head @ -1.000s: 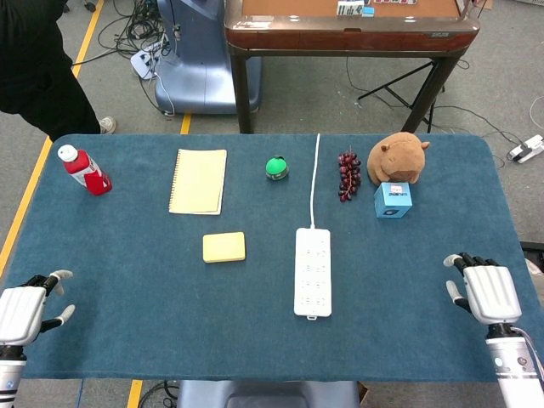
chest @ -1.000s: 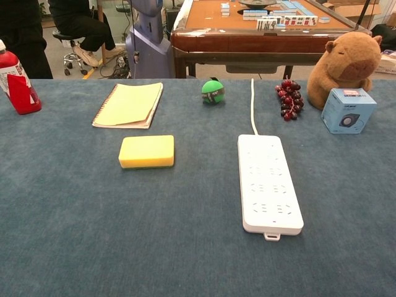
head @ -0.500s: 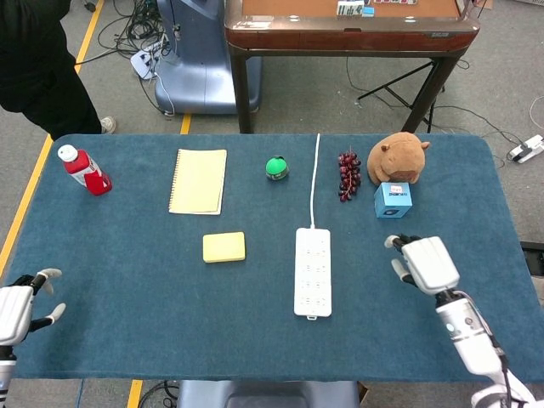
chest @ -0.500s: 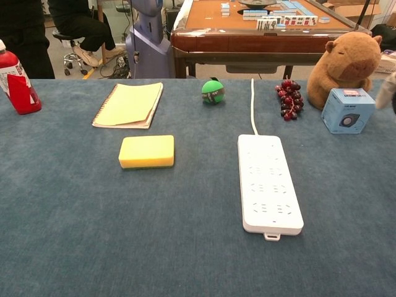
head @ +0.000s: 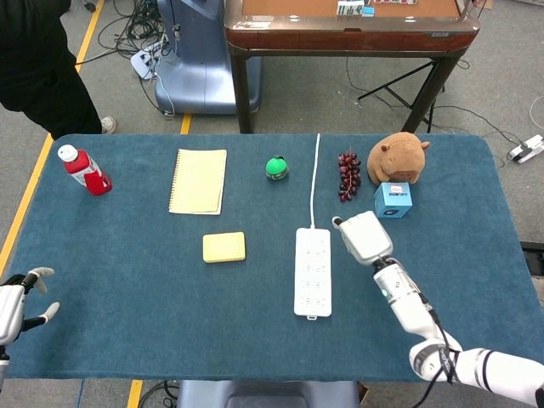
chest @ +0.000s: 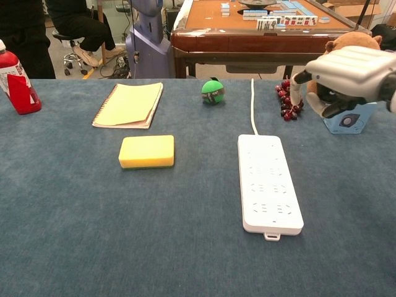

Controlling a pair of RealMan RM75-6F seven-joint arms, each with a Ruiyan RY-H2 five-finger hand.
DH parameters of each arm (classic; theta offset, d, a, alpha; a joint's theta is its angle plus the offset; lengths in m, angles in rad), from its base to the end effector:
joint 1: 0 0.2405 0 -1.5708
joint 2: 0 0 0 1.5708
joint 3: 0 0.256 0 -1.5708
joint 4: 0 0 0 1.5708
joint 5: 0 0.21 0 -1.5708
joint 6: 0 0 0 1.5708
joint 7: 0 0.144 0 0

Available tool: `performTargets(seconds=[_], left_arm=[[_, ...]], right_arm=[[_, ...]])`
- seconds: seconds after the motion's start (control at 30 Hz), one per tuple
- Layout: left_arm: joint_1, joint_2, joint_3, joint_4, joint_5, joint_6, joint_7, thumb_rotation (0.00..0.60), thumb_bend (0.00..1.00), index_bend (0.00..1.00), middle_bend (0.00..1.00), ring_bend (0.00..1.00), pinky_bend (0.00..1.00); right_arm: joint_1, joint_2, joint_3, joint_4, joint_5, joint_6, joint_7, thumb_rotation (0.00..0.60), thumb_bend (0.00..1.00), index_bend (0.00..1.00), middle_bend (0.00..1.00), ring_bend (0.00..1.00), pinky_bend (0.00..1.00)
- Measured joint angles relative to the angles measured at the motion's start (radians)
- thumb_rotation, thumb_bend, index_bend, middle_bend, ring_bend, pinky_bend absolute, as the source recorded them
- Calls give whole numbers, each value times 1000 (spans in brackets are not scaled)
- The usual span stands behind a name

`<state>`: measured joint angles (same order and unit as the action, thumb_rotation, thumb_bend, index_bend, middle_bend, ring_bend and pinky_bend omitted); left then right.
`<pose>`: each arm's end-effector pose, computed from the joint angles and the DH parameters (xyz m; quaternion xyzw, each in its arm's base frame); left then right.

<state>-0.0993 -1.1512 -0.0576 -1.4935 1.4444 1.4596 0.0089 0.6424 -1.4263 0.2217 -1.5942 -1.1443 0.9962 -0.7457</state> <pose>-0.3368 0.1889 0.1625 -0.5952 -0.3723 -0.3526 0.6187 -0.1644 -0.3366 0.0282 0.7781 -0.2315 0.2873 0.5084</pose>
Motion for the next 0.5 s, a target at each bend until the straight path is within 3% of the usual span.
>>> performTargets(seconds=[0.17, 0.5], left_arm=[[4, 2, 0, -5, -2, 5, 7, 600, 222, 406, 539, 421, 630], [3, 5, -1, -6, -3, -1, -2, 600, 222, 407, 539, 421, 630]], right_arm=[[67, -76, 5, 70, 88, -35, -57, 600, 722, 382, 1000, 1000, 1000], [118, -157, -36, 163, 142, -67, -61, 600, 722, 382, 1000, 1000, 1000]])
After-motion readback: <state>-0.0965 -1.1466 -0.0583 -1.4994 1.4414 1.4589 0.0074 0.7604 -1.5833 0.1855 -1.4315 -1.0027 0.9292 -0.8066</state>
